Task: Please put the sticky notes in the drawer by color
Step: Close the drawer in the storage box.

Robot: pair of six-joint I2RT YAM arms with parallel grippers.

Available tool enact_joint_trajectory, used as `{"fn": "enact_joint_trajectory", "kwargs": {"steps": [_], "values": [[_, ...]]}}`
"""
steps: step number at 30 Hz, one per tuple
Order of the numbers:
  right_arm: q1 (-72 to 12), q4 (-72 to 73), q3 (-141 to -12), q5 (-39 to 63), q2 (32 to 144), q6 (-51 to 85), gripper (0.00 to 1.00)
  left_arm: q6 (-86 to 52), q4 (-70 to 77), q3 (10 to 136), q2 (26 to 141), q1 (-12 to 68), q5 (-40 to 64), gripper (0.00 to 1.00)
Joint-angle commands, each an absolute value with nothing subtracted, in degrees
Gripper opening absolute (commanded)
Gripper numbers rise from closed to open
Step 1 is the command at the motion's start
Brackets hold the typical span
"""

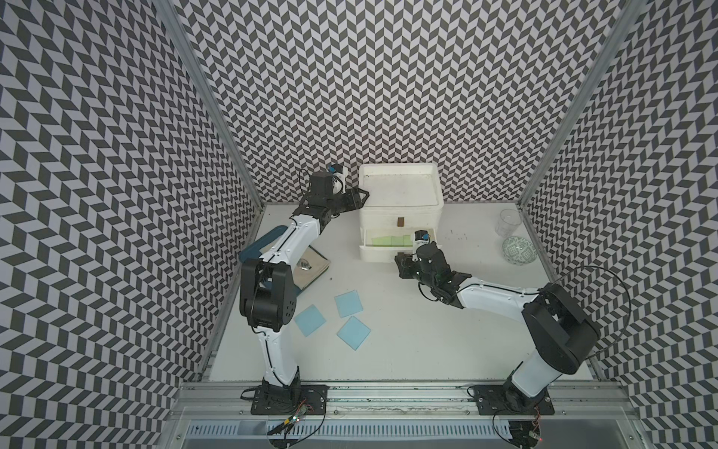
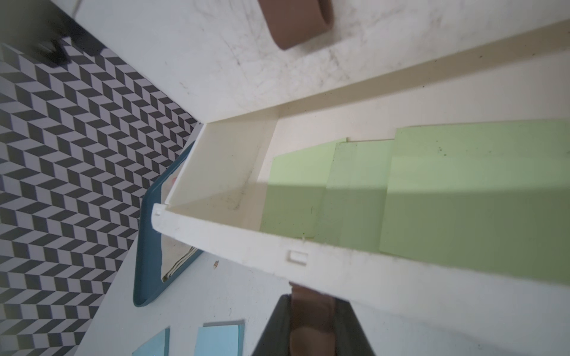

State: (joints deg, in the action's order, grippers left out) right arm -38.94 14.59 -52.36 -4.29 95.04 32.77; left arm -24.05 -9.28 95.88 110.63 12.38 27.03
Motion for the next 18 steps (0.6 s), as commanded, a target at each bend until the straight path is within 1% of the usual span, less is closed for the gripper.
{"fn": "enact_joint_trajectory", "kwargs": {"steps": [1,3,13,18], "values": [[-37.99,17.53,-53.51,-5.42,94.52,32.68,0.15,-22.76,-12.51,93.21,109.98,12.87,28.19,0.53],[-37.47,17.49,-53.89,-5.58,94.39,32.38,0.11,-22.8,-12.41,92.91,109.82,13.14,28.27,0.53],[-34.73,18.64,-59.66,-5.06,97.62,31.57,0.11,-22.76,-11.8,91.45,108.82,14.31,29.75,0.52],[-34.02,26.51,-59.34,-3.69,101.04,34.07,0.11,-22.76,-11.45,90.72,108.13,14.67,30.77,0.49]]}}
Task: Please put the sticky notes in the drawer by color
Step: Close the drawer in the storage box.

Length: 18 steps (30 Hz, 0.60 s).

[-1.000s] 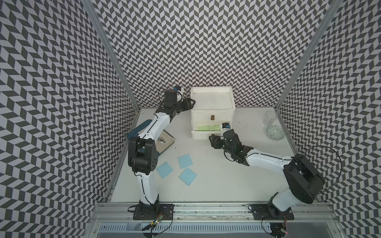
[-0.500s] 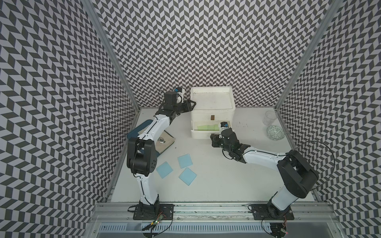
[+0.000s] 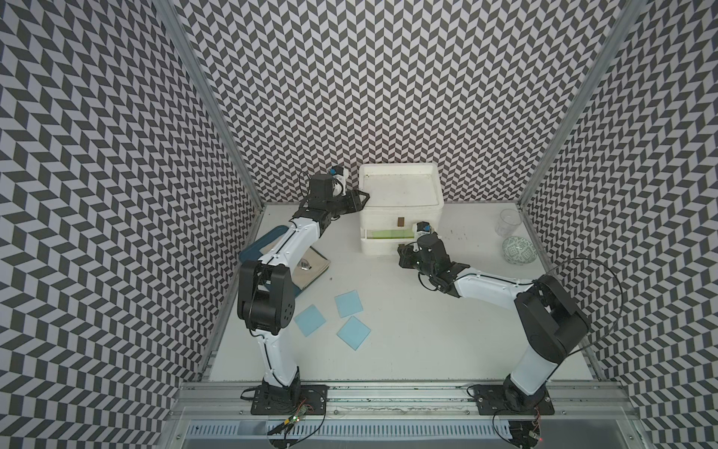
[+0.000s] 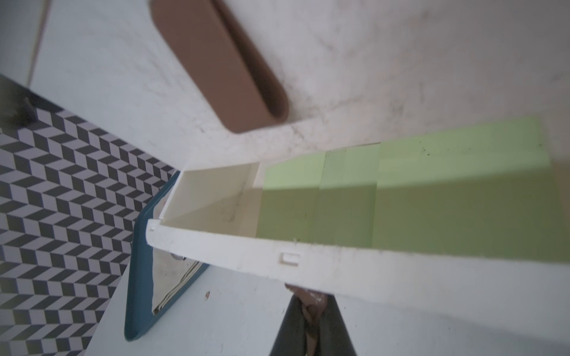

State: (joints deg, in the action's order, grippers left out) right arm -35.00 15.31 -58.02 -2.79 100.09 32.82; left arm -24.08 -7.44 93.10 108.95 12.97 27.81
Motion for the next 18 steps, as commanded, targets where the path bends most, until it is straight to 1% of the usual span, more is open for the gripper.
{"fn": "enact_joint_trajectory", "kwargs": {"steps": [1,14,18], "values": [[-33.97,28.07,-59.24,-4.06,101.54,34.3,0.12,-22.76,-11.41,90.46,107.99,14.76,30.68,0.49],[-33.15,43.02,-59.06,-13.33,106.9,33.45,0.13,-24.23,-10.09,89.59,107.41,14.94,32.77,0.44],[-31.8,43.77,-60.41,-12.6,108.8,34.2,0.15,-24.94,-8.27,87.69,105.76,15.27,32.09,0.41]]}}
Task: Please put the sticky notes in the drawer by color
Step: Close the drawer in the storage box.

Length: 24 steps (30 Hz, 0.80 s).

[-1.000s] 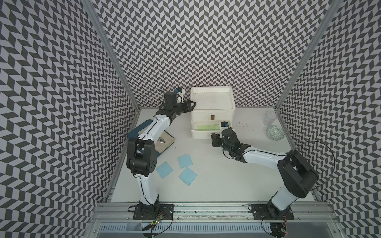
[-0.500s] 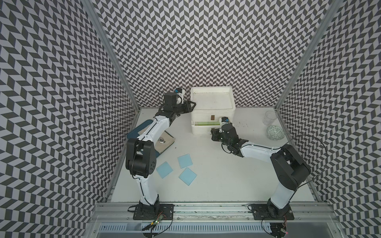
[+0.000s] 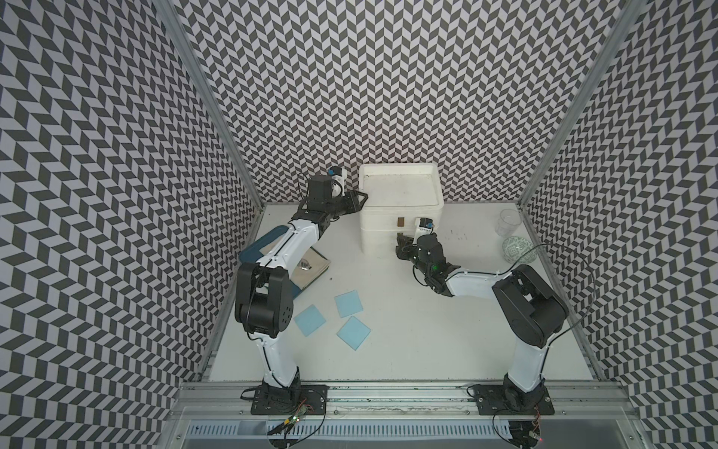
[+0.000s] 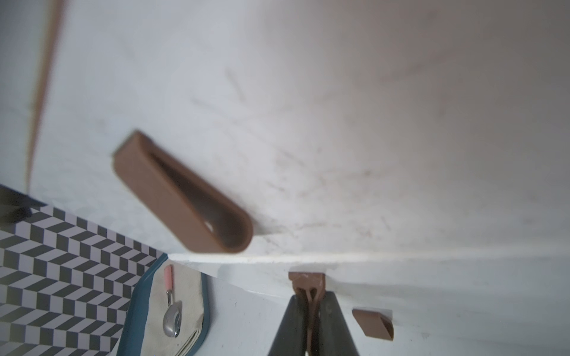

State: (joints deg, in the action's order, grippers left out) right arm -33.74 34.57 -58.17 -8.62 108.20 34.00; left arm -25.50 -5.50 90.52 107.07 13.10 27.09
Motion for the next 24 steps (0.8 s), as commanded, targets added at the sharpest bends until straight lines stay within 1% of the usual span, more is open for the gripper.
{"fn": "enact_joint_trajectory", "kwargs": {"steps": [1,3,4,7,8,10,11,14,17,24], "values": [[-31.7,43.69,-60.39,-12.4,108.74,34.1,0.16,-24.96,-7.49,86.82,105.08,15.5,31.66,0.41],[-31.64,43.1,-59.8,-11.56,108.16,33.73,0.18,-25.13,-6.76,86.18,104.24,15.8,31.46,0.39],[-31.65,42.43,-59.15,-10.98,107.64,33.8,0.22,-25.11,-6.66,86.14,104.0,15.89,31.46,0.39],[-31.72,41.35,-55.76,-7.29,104.87,32.72,0.36,-25.14,-6.54,86.16,103.7,16.08,31.55,0.39],[-32.04,42.14,-53.46,-6.62,103.52,32.69,0.42,-25.18,-6.59,86.15,103.64,16.17,31.62,0.39],[-32.38,42.39,-49.84,-5.63,101.39,32.54,0.5,-25.38,-6.48,86.09,103.7,16.17,31.9,0.38],[-32.59,41.99,-48.28,-5.63,100.48,32.55,0.52,-25.51,-6.49,86.12,103.78,16.17,32.13,0.38],[-33.19,42.68,-43.92,-5.52,99.35,32.66,0.55,-25.85,-6.07,85.96,103.77,16.34,32.69,0.37],[-33.31,43.31,-42.12,-4.72,100.92,33.12,0.56,-25.59,-6.23,85.89,103.31,16.76,32.37,0.36],[-33.31,44.4,-46.88,-2.55,108.5,33.46,0.59,-24.95,-6.83,86.2,102.74,18.27,31.82,0.35]]}}
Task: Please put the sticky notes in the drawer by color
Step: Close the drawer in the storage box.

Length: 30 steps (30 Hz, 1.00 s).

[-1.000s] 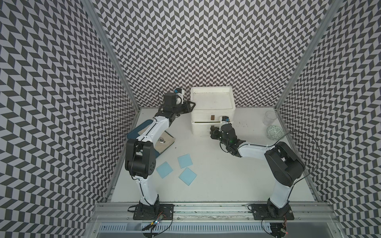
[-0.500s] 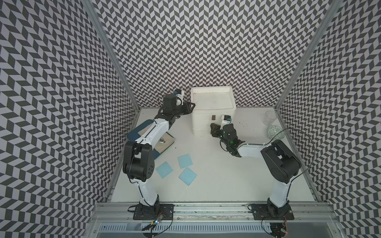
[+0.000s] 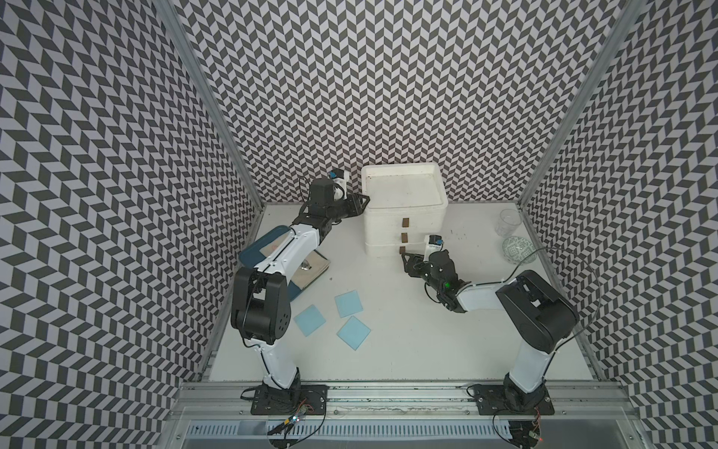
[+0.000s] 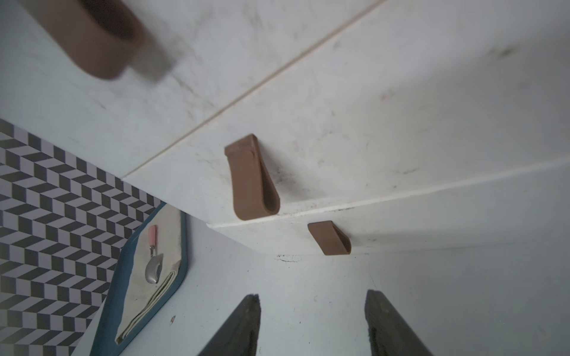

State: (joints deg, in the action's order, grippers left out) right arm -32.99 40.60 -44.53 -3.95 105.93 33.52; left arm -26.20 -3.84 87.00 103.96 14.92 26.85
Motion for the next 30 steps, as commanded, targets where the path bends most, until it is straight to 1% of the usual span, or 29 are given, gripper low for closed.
{"fn": "enact_joint_trajectory", "kwargs": {"steps": [1,5,11,18,21,24,30], "values": [[-33.31,45.07,-47.69,-2.76,109.7,33.32,0.59,-24.94,-7.01,86.33,102.74,18.37,31.9,0.35],[-33.24,46.19,-50.22,-6.48,113.35,33.84,0.59,-24.56,-7.27,86.42,102.39,18.29,31.39,0.37],[-33.22,44.53,-50.91,-14.08,114.21,34.58,0.59,-24.97,-7.0,86.31,102.76,18.28,32.04,0.37],[-33.13,45.46,-49.18,-14.6,114.41,33.35,0.6,-25.36,-6.76,86.22,102.96,17.84,32.26,0.43],[-32.96,42.52,-51.87,-13.84,116.43,32.41,0.6,-25.38,-6.76,86.18,103.02,17.84,32.17,0.44],[-32.7,42.8,-52.89,-13.55,117.68,32.17,0.6,-25.39,-6.73,86.18,103.0,17.83,32.26,0.44],[-31.54,40.26,-55.16,-14.98,118.14,31.85,0.6,-25.53,-6.46,86.14,103.15,17.67,32.76,0.44]]}}
